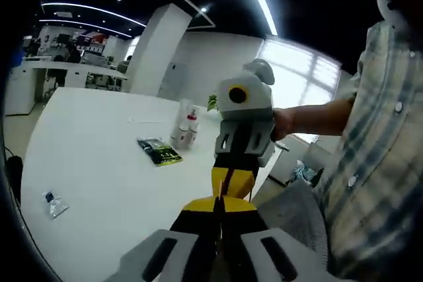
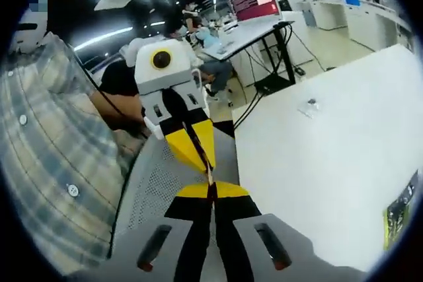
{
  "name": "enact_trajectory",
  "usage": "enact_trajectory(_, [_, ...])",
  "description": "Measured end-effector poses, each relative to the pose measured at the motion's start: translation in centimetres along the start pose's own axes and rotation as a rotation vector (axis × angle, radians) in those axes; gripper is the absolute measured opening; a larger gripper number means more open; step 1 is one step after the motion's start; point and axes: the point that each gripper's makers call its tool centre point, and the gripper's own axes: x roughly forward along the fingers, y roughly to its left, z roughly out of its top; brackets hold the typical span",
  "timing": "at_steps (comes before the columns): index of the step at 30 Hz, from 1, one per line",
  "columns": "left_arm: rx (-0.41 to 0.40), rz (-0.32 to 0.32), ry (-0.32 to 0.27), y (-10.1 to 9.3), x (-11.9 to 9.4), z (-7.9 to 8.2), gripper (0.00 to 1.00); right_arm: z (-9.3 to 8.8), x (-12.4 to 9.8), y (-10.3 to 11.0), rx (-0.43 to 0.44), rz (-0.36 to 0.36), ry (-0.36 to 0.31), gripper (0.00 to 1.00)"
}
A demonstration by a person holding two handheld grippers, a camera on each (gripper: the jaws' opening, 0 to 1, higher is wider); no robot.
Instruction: Arrange the skincare products in the storage area until every visible bottle or jar stands upright without overlapping.
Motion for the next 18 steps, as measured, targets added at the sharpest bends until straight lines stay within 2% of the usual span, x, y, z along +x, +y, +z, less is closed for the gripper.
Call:
enact_trajectory(3, [-0.009,0.013,-0.016,0.2,-0.2,0.3,0.0,0.7,-0.1,-0.4,0.113,0.01,-0.11,0.07])
enact_trajectory(4, [-0.013,0.02,-0.022,0.3,-0.3,0.4,0.0,0.9,-0.1,-0.7,0.159,0.012,-0.159,0.12])
enact_trajectory(5, [-0.021,0.016,-0.062,0.3,-0.4,1.2,0.0,0.7,0.0,-0.7,0.196,0.015,-0.173,0.14])
enact_trajectory(8, [-0.073,0.025,-0.117,1.0,-1.0,2.2,0.0,0.3,0.6,-0.3,0.249,0.039,-0.238,0.15])
enact_trajectory(9, [-0.081,0.025,-0.132,1.1,-1.2,2.5,0.0,0.7,0.5,-0.2,0.264,0.047,-0.285,0.14])
enact_trajectory(10, [-0.082,0.027,-0.136,1.2,-1.2,2.5,0.0,1.6,0.3,-0.1,0.281,0.06,-0.36,0.13])
enact_trajectory(12, [-0.089,0.029,-0.143,1.2,-1.3,2.6,0.0,2.5,-0.1,-0.1,0.319,0.069,-0.448,0.1])
enact_trajectory(13, [-0.094,0.026,-0.151,1.2,-1.3,2.8,0.0,2.5,-0.2,-0.3,0.33,0.056,-0.461,0.1])
enact_trajectory(15, [-0.099,0.03,-0.153,1.3,-1.2,2.8,0.0,3.0,-0.7,-0.5,0.364,0.064,-0.529,0.07])
enact_trajectory(18, [-0.106,0.033,-0.158,1.4,-1.2,2.8,0.0,2.8,-0.9,0.0,0.378,0.1,-0.538,0.01])
